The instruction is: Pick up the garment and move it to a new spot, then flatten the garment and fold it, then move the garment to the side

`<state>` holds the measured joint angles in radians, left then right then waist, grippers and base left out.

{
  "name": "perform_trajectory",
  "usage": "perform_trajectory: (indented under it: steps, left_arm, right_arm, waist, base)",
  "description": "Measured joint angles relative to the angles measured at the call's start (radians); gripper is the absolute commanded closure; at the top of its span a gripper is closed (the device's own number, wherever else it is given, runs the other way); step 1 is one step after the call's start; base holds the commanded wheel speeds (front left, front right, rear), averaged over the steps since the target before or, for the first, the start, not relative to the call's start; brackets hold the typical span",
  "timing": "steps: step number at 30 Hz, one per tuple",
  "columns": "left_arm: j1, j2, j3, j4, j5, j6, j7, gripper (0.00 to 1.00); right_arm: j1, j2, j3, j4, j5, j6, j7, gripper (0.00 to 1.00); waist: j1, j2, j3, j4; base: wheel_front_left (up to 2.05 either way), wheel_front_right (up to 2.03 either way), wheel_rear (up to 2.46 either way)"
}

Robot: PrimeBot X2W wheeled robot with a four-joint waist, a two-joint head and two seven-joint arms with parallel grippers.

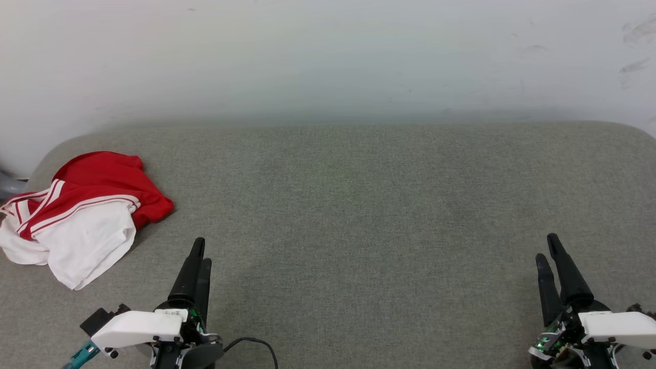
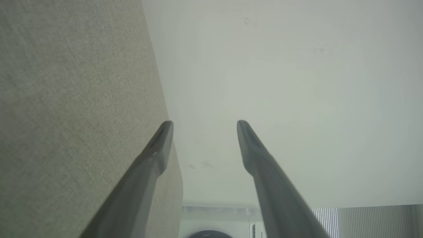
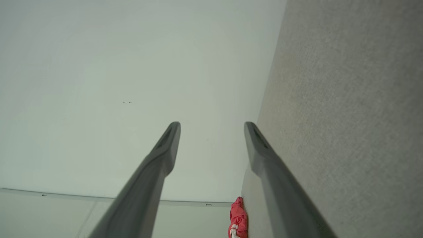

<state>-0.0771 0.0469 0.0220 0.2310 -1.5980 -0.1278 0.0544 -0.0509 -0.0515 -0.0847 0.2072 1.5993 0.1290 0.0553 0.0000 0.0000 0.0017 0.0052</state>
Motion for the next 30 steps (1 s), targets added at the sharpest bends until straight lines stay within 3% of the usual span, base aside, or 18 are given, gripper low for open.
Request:
perform_trajectory:
  steps: [9,30]
  left_arm:
    - [-0.008,0.017,-0.057,-0.047,0.105,0.0,-0.051,0.0]
    - [-0.007,0.004,-0.082,-0.095,0.646,0.0,-0.128,0.0]
  right_arm:
    - [0.012,-0.022,0.024,-0.033,-0.147,0.0,-0.051,0.0]
    - [0.031,-0.013,0.018,-0.105,-0.732,0.0,-0.09,0.0]
  waist:
    - [0.0002,0.0,0.001,0.005]
    - [0.0001,0.0,0.003,0.018]
  base:
    - [0.0,0.0,0.0]
    - [0.0,0.0,0.0]
